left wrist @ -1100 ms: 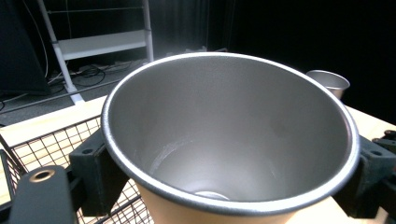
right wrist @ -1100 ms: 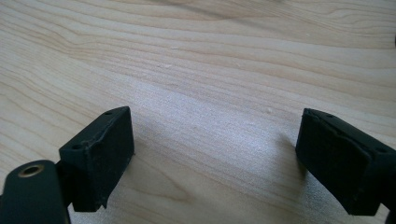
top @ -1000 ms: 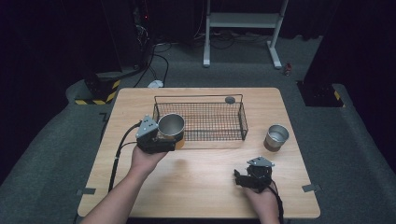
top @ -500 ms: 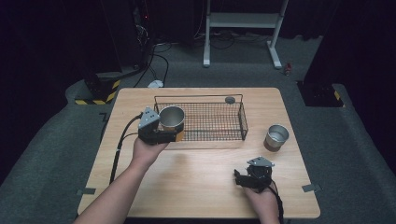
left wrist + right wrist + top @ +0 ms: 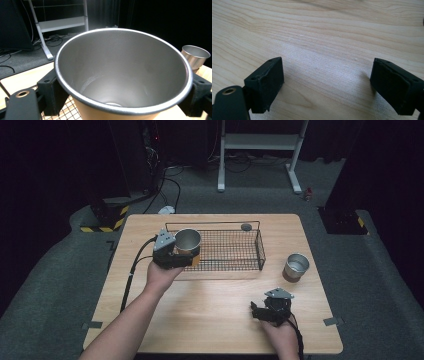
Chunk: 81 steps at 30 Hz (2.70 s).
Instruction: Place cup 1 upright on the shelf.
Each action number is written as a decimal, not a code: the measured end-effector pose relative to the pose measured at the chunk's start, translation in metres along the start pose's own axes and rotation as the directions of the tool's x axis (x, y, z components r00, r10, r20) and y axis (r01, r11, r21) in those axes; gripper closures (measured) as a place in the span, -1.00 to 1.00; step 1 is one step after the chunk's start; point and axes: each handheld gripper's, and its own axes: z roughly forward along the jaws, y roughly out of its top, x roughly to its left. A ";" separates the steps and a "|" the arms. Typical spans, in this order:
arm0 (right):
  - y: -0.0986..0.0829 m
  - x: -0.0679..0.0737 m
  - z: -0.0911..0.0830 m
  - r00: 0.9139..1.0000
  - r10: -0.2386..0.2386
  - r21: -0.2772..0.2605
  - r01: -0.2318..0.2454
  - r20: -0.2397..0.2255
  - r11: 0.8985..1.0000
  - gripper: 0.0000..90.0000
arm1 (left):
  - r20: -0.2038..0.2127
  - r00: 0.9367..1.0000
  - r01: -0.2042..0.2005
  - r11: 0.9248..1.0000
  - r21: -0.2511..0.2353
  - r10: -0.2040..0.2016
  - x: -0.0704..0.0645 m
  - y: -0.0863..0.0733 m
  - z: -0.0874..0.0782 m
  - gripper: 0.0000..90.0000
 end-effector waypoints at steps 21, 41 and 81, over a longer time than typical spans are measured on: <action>0.000 0.000 0.000 1.000 -0.003 -0.003 0.003 0.000 1.000 -0.74 | -0.029 0.998 0.051 0.999 0.014 -0.050 0.015 0.000 0.031 -0.69; 0.000 0.000 0.000 1.000 -0.003 -0.001 0.003 -0.001 1.000 -0.74 | -0.075 0.995 0.072 0.997 0.043 -0.068 0.024 0.006 0.060 -0.69; 0.000 0.000 0.000 1.000 -0.003 -0.003 0.003 0.000 1.000 -0.73 | -0.146 0.983 0.139 0.970 0.201 -0.111 0.026 -0.028 0.095 -0.69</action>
